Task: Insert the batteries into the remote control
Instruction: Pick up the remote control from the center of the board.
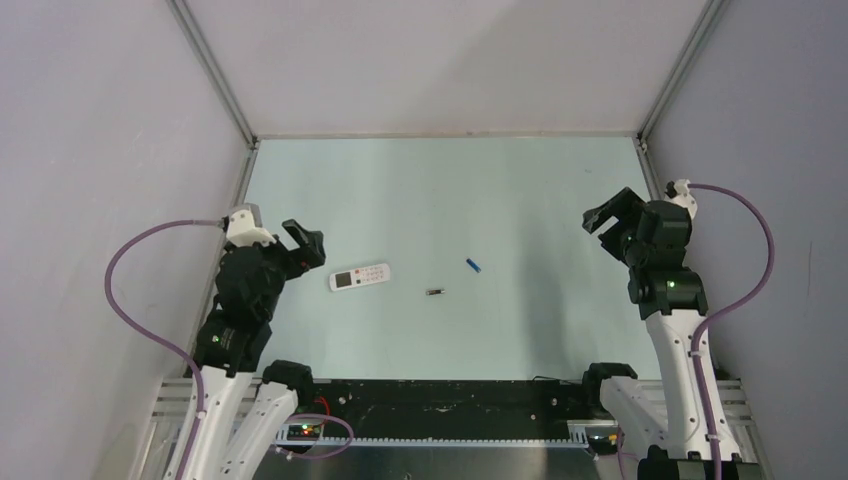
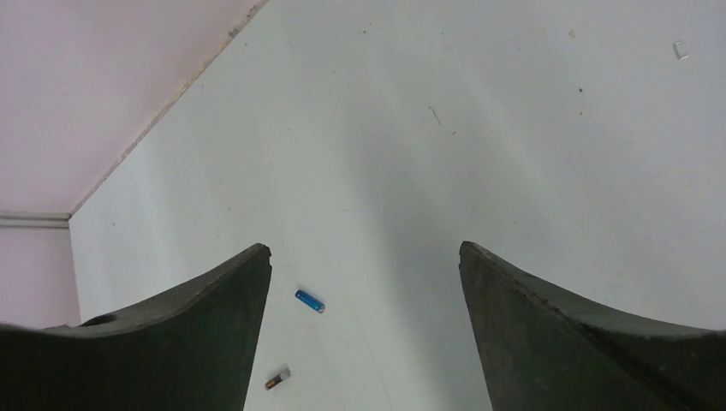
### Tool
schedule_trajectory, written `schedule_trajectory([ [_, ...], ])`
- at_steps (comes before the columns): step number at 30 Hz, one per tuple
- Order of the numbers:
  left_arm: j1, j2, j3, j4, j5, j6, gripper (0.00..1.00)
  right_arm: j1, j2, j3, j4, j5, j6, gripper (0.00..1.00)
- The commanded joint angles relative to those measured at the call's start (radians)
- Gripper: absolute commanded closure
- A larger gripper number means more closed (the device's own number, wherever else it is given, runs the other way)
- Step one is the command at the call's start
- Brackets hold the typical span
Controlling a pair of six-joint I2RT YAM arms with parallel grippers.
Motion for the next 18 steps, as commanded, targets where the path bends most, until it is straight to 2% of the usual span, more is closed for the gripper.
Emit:
schedule_trajectory([
  [1, 0.0, 0.006, 0.019, -0.018, 0.03, -0.018, 0.0, -0.002, 0.02, 0.005, 0.026, -0.069, 0.032, 0.11],
  [4, 0.0, -0.02, 0.044, -0.024, 0.033, -0.081, 0.0, 0.0, 0.038, 0.002, 0.037, -0.1, 0.048, 0.01],
  [10, -0.001, -0.137, 0.028, -0.016, -0.032, -0.241, 0.0, 0.073, 0.044, -0.041, 0.098, -0.072, 0.06, 0.01],
  [15, -0.001, -0.151, -0.026, -0.004, 0.123, -0.202, 0.0, 0.145, 0.055, -0.051, 0.062, -0.014, 0.09, 0.02],
  [18, -0.002, -0.129, -0.059, -0.015, 0.227, -0.295, 0.0, 0.2, 0.048, -0.057, 0.018, 0.06, 0.08, 0.05],
])
